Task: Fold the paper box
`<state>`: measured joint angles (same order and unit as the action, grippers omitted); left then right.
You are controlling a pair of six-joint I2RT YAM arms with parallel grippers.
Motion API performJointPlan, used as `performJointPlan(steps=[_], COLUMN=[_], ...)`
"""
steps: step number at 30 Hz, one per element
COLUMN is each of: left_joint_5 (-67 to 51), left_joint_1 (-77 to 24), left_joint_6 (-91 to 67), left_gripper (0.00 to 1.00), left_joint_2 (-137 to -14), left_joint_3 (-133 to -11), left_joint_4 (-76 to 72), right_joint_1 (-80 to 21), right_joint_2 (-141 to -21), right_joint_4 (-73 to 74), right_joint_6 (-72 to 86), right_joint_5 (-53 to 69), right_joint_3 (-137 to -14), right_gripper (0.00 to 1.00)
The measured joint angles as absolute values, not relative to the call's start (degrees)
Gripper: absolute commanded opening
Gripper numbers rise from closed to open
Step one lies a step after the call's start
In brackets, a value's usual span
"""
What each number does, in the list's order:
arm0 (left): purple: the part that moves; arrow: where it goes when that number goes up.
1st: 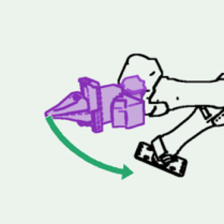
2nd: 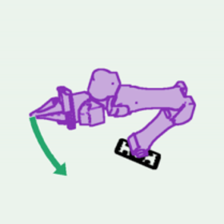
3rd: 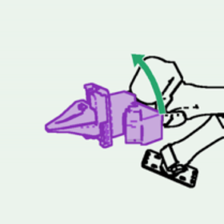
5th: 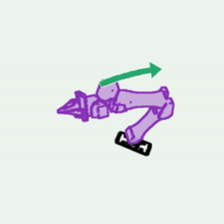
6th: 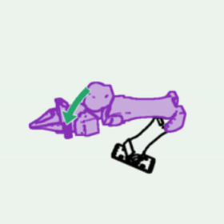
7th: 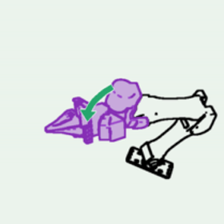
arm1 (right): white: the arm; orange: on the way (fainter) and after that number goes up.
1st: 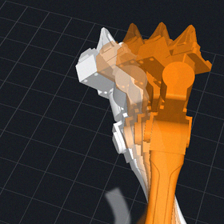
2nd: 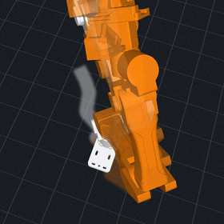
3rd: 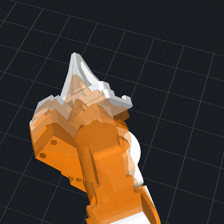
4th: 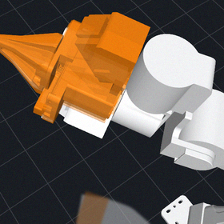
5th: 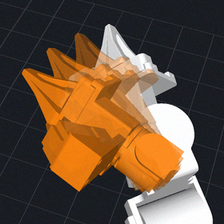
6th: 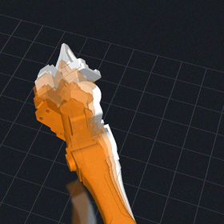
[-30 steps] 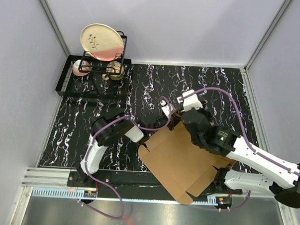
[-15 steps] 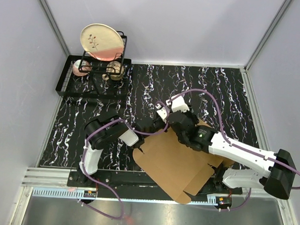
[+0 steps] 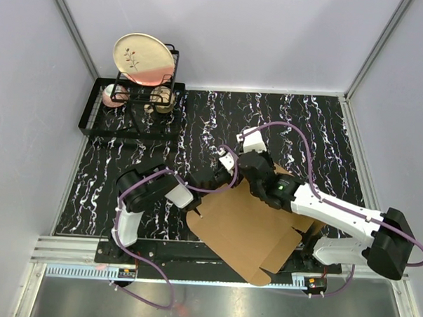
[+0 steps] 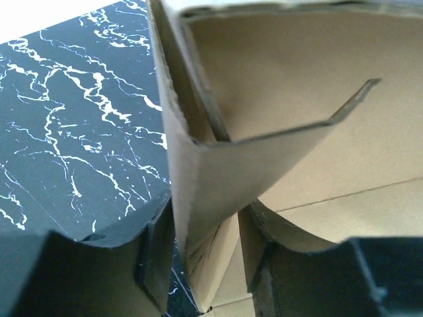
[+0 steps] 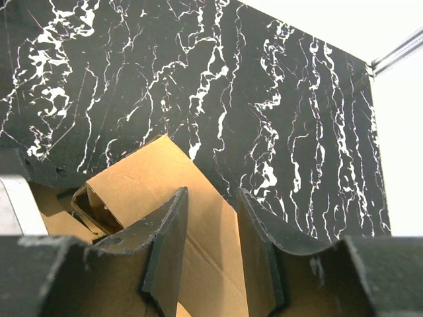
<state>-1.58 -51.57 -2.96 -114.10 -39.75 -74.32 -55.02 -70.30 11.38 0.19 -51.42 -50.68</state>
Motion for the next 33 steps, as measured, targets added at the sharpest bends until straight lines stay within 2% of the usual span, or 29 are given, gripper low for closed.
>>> performJointPlan(steps=[3,8,11,12,15,19,23,26,31,33], left_joint_5=[-1.78,-1.76,-1.8,-1.93,-1.23,-1.23,-1.19,-1.02,0.56,1.93], left_joint_1=[-51.86,-51.83,-51.83,-51.83,-51.4,-51.22,-51.29,-51.35,-51.96,-52.36], left_joint_6=[-3.05,-3.03,-2.96,-2.94,-2.26,-1.76,-1.67,-1.67,-1.02,-0.89], left_gripper=[0.5,0.49,0.29,0.17,0.07,0.0,0.0,0.0,0.0,0.05], left_joint_2=[-113.69,-113.6,-113.6,-113.6,-113.6,-113.6,-113.6,-113.6,-113.38,-113.08], left_joint_3=[-38.98,-38.5,-38.48,-38.48,-38.5,-38.52,-38.52,-38.52,-38.48,-38.39], left_joint_4=[-74.3,-74.06,-74.04,-74.02,-73.87,-73.82,-73.84,-73.87,-73.63,-73.19], right_joint_1=[-54.98,-54.94,-54.94,-54.94,-54.94,-54.96,-54.85,-54.74,-54.54,-54.37], right_joint_2=[-70.67,-70.89,-70.7,-70.61,-70.11,-69.28,-68.75,-68.71,-68.82,-69.63], right_joint_4=[9.91,8.6,8.23,8.16,8.36,9.15,10.63,11.92,12.21,11.99], right_joint_6=[0.47,0.99,1.34,1.48,1.91,2.44,2.26,1.72,0.86,0.89], right_joint_5=[-51.29,-50.87,-50.89,-50.92,-50.94,-50.41,-50.39,-50.94,-51.03,-50.98], right_joint_3=[-50.35,-49.3,-48.93,-48.75,-48.38,-48.29,-48.71,-49.47,-49.78,-50.04], right_gripper=[0.41,0.39,0.38,0.38,0.38,0.41,0.49,0.51,0.5,0.47])
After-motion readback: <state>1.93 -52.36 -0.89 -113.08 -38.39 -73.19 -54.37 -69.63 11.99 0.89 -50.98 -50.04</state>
